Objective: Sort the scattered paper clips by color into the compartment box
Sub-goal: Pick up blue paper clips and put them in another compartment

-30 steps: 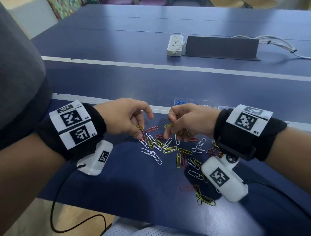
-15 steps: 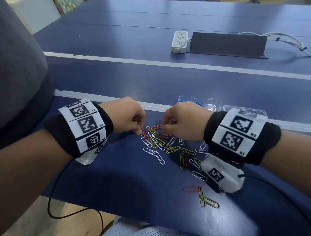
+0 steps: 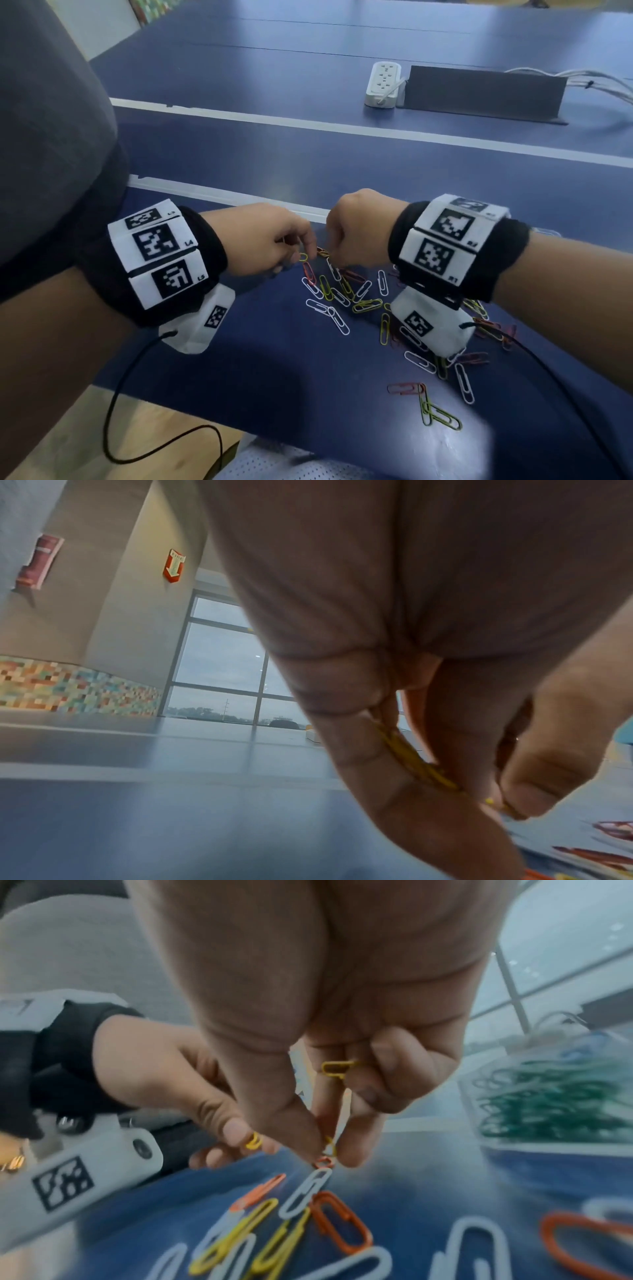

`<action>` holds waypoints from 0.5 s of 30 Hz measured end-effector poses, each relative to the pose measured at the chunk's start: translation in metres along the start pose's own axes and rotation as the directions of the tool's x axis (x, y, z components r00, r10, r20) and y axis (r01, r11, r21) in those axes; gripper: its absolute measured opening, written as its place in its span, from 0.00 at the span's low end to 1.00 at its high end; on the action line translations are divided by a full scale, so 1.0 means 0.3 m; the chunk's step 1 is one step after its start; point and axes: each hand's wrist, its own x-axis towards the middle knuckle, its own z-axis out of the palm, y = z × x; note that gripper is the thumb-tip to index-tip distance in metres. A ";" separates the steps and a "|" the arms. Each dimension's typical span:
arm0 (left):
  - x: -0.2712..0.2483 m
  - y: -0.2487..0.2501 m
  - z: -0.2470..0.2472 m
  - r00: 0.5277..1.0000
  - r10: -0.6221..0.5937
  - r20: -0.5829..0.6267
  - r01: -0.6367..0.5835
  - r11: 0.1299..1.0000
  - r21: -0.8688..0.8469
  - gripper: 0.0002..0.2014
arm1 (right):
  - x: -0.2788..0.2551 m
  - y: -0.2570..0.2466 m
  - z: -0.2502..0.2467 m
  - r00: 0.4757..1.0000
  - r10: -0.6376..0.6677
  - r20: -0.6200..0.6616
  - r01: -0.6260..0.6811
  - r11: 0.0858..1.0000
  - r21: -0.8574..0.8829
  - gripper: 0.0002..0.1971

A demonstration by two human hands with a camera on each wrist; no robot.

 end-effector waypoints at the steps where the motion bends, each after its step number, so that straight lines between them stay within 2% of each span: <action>1: -0.001 0.006 0.003 1.000 -0.003 0.019 0.002 1.000 0.010 0.13 | -0.005 0.011 -0.003 1.000 -0.004 0.015 0.003 1.000 0.030 0.08; 3: 0.002 0.021 0.011 0.999 0.008 0.047 -0.011 0.998 0.070 0.13 | -0.021 0.033 -0.008 0.999 0.005 0.036 -0.010 0.993 0.121 0.02; 6: 0.010 0.050 0.023 0.998 0.032 0.053 -0.039 0.988 0.147 0.13 | -0.049 0.056 -0.008 0.994 0.022 0.105 -0.043 0.977 0.210 0.12; 9: 0.020 0.071 0.036 0.998 0.048 0.040 -0.054 0.982 0.179 0.10 | -0.076 0.061 -0.006 0.982 0.039 0.184 -0.087 0.961 0.264 0.13; 11: 0.025 0.075 0.043 0.997 0.073 0.038 -0.079 0.977 0.198 0.08 | -0.086 0.055 0.003 0.982 0.051 0.182 -0.096 0.965 0.243 0.14; 15: 0.026 0.076 0.051 0.993 0.104 0.047 -0.112 0.967 0.229 0.04 | -0.091 0.030 0.021 0.994 0.062 0.091 -0.073 0.990 0.120 0.14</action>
